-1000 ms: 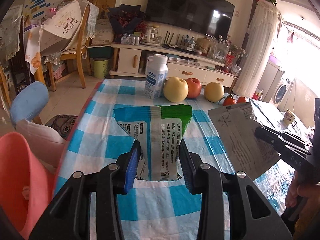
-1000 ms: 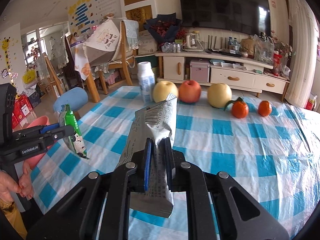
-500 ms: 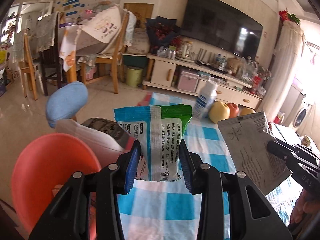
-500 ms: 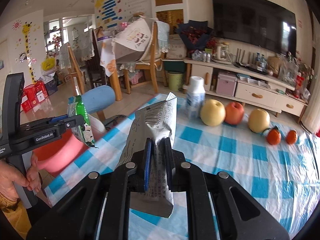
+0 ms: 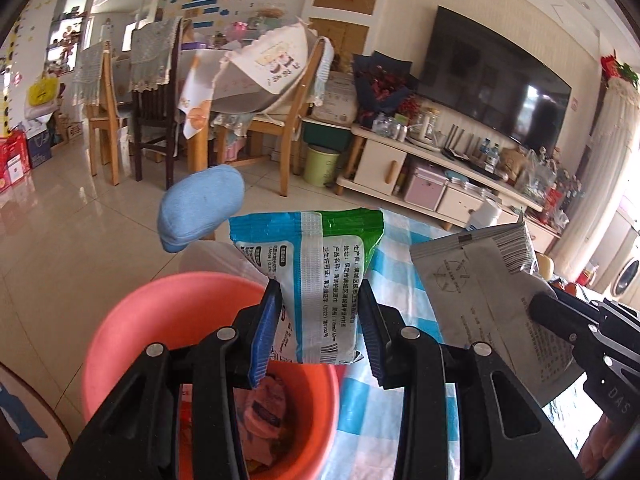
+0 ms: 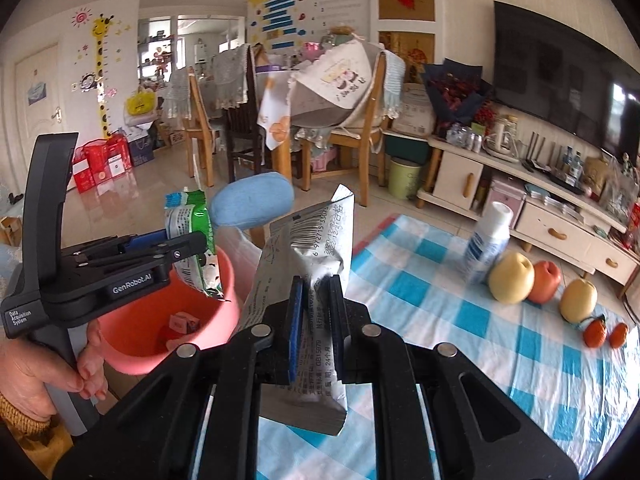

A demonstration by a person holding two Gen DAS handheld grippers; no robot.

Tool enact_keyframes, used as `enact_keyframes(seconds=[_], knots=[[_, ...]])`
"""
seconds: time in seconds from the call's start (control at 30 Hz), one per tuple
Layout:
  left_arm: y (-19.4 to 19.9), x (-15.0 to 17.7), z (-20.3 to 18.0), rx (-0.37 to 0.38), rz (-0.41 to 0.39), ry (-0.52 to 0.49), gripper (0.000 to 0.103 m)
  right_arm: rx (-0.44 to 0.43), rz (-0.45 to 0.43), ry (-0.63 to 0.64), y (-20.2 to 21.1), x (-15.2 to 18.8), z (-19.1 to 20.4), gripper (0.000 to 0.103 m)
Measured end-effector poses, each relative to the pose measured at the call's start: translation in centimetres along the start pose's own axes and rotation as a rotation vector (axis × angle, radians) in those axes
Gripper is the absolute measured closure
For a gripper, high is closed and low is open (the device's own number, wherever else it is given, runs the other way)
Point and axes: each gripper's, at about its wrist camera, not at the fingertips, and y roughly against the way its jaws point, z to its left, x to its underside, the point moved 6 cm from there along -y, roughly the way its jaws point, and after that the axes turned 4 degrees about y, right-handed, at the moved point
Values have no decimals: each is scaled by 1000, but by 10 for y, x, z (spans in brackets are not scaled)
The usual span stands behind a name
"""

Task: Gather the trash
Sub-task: 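Lift both held packets and carry them over the pink bucket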

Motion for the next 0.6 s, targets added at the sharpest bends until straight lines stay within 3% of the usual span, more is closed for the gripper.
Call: enact_keyframes(seconds=[0.6], knots=[[-1,-13,92,-127,-20,136,63,-112,16,84,-58,-33,93,89]])
